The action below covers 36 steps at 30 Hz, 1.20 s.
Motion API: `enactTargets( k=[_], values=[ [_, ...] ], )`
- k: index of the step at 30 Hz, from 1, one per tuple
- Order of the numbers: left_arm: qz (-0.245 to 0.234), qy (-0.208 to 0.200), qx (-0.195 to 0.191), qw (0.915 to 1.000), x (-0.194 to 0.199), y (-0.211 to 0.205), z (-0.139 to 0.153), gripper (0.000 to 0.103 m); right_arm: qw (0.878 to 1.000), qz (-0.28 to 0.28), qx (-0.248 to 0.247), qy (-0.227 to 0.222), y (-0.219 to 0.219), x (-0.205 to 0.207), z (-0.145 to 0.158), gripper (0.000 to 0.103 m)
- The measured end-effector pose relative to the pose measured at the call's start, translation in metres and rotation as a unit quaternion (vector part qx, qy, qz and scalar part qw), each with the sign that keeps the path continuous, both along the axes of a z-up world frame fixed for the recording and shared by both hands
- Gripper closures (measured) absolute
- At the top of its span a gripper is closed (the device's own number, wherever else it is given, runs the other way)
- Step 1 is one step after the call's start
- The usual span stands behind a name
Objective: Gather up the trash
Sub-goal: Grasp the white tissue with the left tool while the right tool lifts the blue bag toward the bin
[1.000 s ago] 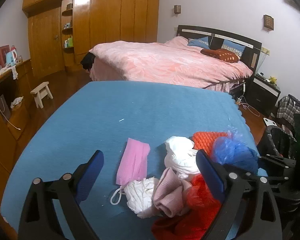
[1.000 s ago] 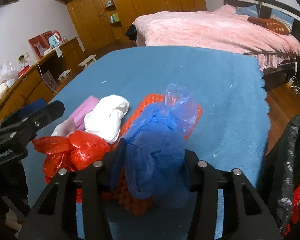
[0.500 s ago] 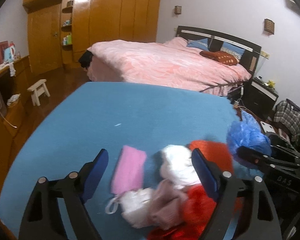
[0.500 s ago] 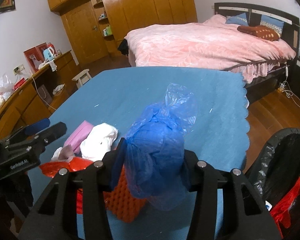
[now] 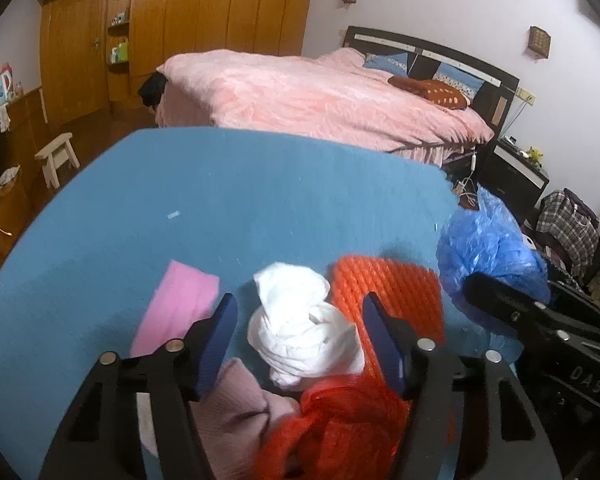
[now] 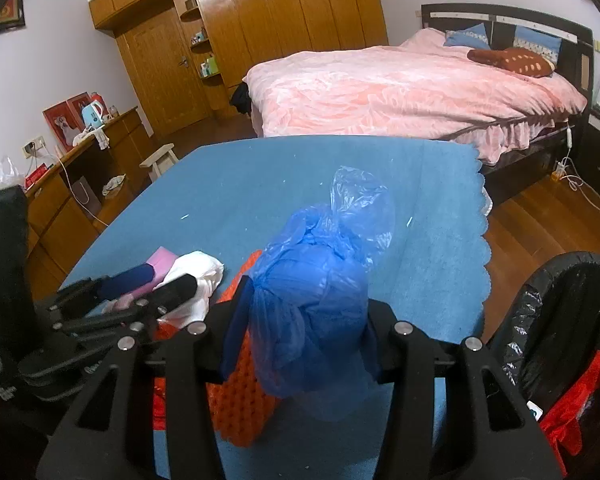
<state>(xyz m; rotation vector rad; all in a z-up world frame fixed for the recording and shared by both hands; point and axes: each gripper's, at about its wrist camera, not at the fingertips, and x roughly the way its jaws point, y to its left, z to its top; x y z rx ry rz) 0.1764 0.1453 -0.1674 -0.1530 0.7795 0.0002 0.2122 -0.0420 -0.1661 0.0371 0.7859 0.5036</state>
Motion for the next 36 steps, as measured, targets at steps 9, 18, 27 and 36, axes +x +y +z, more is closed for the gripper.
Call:
enactTargets(
  k=[9,18,27,36],
  values=[
    [-0.011,0.011,0.01,0.9998,-0.001,-0.006,-0.011,0.056,1.0,-0.001,0.002,0.002,-0.001,0.001,-0.001,0.057],
    [-0.012,-0.02,0.0,0.9997,-0.006,-0.003,0.012,0.061,1.0,-0.002,0.009,-0.01,-0.006,-0.003,0.005,0.057],
    [-0.015,-0.063,-0.015,0.9978,-0.01,0.0,0.053,0.061,0.999,-0.007,0.019,-0.03,-0.012,-0.007,0.027,0.057],
    [-0.023,-0.097,-0.016,0.9949,-0.016,-0.004,0.087,0.061,0.998,-0.013,0.029,-0.05,-0.023,-0.014,0.049,0.057]
  ],
)
